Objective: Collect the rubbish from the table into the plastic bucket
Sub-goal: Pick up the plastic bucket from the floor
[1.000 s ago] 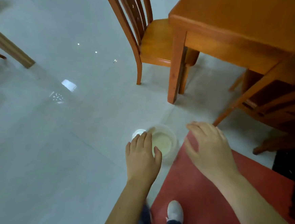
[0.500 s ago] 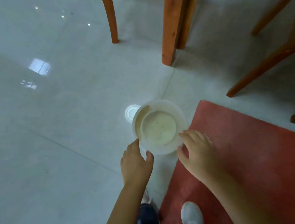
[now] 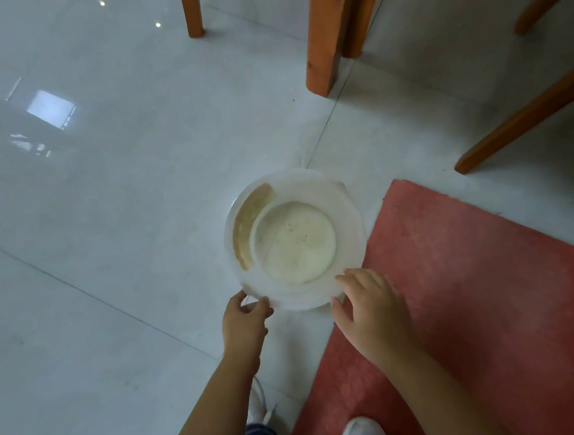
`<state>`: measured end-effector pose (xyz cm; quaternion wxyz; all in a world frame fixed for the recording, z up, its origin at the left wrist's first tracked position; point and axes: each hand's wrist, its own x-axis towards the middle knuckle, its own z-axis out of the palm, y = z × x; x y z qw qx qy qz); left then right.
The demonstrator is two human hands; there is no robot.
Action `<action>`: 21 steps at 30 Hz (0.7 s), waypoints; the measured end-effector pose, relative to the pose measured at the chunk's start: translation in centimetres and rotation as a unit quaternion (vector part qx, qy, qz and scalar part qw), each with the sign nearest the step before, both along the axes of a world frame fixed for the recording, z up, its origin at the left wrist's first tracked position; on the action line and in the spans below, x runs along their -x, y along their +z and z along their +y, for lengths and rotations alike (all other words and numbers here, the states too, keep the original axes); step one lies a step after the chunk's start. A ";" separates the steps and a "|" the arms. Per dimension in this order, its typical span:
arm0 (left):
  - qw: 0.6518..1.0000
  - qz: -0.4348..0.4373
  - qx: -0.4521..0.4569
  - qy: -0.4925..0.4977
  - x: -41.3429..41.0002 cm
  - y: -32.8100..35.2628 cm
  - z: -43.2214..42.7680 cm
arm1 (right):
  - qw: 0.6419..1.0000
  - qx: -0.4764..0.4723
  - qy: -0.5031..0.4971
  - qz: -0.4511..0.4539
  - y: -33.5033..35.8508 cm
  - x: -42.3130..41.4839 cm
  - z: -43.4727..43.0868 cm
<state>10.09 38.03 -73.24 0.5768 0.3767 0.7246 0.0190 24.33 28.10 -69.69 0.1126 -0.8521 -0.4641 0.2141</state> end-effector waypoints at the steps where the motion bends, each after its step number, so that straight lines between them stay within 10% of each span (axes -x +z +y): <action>1: 0.999 -0.017 0.007 0.034 -0.1 -0.1 0.0 | 1.000 0.000 -0.003 0.002 0.0 0.0 -0.1; 8: 0.984 -0.017 -0.003 0.179 -0.5 1.9 -0.1 | 0.999 0.003 -0.036 0.013 1.9 -0.3 -0.7; 21: 0.991 -0.066 -0.109 0.037 4.1 19.6 1.1 | 0.969 -0.019 -0.204 0.138 16.1 -4.4 1.8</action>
